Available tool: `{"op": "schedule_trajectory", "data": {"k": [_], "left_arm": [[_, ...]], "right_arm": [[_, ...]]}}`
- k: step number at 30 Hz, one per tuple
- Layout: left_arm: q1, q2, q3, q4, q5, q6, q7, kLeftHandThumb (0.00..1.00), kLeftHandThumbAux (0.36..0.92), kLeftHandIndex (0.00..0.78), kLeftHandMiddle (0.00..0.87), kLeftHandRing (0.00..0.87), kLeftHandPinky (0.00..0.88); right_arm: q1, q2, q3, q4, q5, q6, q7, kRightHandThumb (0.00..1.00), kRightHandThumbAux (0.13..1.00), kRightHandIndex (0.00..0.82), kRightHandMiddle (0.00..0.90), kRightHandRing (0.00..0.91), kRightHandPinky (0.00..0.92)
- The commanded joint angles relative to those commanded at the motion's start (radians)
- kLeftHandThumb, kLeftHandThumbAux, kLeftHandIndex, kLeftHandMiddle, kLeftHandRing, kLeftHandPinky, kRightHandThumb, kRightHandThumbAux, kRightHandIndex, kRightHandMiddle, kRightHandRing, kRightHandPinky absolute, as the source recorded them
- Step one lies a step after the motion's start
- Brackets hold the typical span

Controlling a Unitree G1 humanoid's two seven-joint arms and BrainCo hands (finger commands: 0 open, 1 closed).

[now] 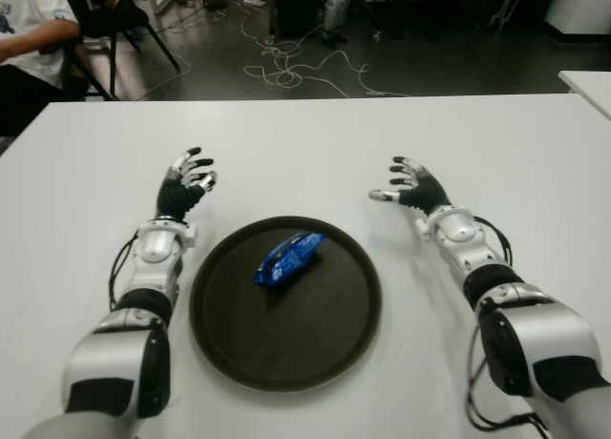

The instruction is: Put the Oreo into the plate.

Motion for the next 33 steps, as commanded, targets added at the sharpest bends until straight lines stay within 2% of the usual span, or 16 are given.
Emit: {"op": "schedule_trajectory", "data": {"k": [6, 11, 33], "left_arm": [[-0.001, 0.001, -0.004, 0.0, 0.006, 0.004, 0.006, 0.314, 0.767, 0.158, 0.258, 0.306, 0.323], [-0.001, 0.001, -0.002, 0.002, 0.003, 0.003, 0.003, 0.33, 0.763, 0.156, 0.253, 0.305, 0.335], [-0.001, -0.003, 0.003, 0.005, -0.007, -0.003, -0.012, 0.319, 0.774, 0.148, 0.259, 0.304, 0.333]], "right_arm": [[-0.011, 0.01, -0.028, -0.006, 0.019, 0.051, -0.003, 0.0, 0.879, 0.136, 0.219, 0.245, 0.318], [-0.015, 0.013, -0.037, -0.01, 0.022, 0.065, 0.004, 0.0, 0.89, 0.135, 0.219, 0.239, 0.3], [-0.015, 0.013, -0.03, -0.011, 0.014, 0.076, 0.0, 0.0, 0.909, 0.145, 0.221, 0.245, 0.307]]}}
